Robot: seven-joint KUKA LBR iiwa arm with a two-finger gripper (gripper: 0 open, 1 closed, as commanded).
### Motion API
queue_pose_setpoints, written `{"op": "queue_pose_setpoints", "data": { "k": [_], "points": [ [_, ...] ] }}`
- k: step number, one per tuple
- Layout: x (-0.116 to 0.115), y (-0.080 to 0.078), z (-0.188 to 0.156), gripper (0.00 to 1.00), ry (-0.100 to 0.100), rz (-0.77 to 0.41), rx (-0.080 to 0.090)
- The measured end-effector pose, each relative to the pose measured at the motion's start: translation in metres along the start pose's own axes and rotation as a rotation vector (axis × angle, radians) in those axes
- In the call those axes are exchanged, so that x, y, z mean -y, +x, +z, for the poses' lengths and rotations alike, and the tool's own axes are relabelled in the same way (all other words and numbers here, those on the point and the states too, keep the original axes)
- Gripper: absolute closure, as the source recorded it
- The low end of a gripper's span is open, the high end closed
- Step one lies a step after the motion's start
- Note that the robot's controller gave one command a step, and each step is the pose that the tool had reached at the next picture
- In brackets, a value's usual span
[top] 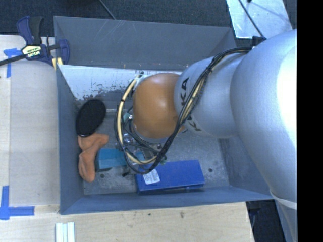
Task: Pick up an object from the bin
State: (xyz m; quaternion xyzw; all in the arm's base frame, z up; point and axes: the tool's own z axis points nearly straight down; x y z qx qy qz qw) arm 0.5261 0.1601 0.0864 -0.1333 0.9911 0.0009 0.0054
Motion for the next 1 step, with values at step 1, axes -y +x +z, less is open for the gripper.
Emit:
{"op": "queue_pose_setpoints", "data": {
  "k": [1],
  "points": [
    [-0.031,-0.0101,-0.142,1.0,0.001,-0.033,-0.013]
  ]
}}
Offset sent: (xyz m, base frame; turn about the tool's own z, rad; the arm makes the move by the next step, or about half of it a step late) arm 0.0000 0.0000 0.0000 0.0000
